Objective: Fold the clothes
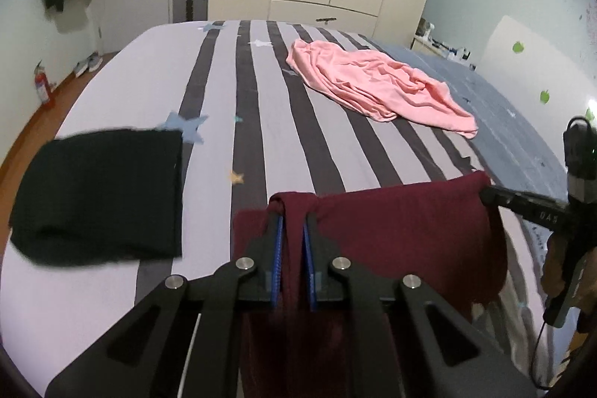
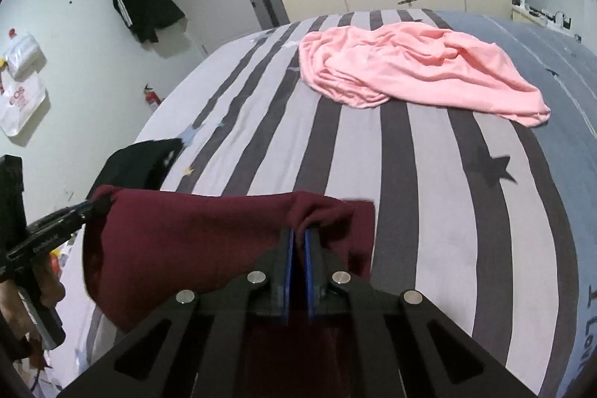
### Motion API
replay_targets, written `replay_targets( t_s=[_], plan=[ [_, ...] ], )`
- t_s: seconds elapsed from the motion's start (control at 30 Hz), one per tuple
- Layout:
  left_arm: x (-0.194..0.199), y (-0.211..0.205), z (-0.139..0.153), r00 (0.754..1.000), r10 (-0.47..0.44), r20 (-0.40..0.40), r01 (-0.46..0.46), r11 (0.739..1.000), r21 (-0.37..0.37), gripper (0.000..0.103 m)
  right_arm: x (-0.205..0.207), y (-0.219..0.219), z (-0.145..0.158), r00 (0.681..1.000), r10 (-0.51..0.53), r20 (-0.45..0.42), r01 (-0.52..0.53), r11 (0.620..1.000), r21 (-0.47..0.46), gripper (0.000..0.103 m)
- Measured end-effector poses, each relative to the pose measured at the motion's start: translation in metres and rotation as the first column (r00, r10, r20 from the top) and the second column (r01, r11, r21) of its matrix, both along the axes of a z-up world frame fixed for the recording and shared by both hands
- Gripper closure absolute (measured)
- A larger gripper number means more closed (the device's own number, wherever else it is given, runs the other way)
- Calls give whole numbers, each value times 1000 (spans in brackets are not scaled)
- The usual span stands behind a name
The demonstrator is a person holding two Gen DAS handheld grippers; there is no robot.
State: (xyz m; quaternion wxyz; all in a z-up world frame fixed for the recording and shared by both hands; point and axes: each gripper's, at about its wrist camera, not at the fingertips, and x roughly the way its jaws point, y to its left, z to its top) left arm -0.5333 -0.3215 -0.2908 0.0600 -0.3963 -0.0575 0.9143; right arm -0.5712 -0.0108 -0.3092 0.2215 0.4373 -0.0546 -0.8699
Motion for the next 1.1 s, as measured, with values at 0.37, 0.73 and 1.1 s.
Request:
replay_targets(
  t_s=[0.37, 0.73, 1.1],
  plan=[
    [-49, 1, -72, 993, 17, 117, -7, 996, -84, 91, -48, -15, -64, 997, -10, 77, 2, 995, 102, 95],
    [20, 8, -1, 994, 105, -18, -105, 994, 18, 87, 3, 4, -5, 995, -75, -68, 81, 994, 76, 87],
    [62, 51, -46, 994, 104, 45, -108, 990, 91, 88, 88, -69, -28, 997, 68, 21, -67, 997, -49, 87]
  ],
)
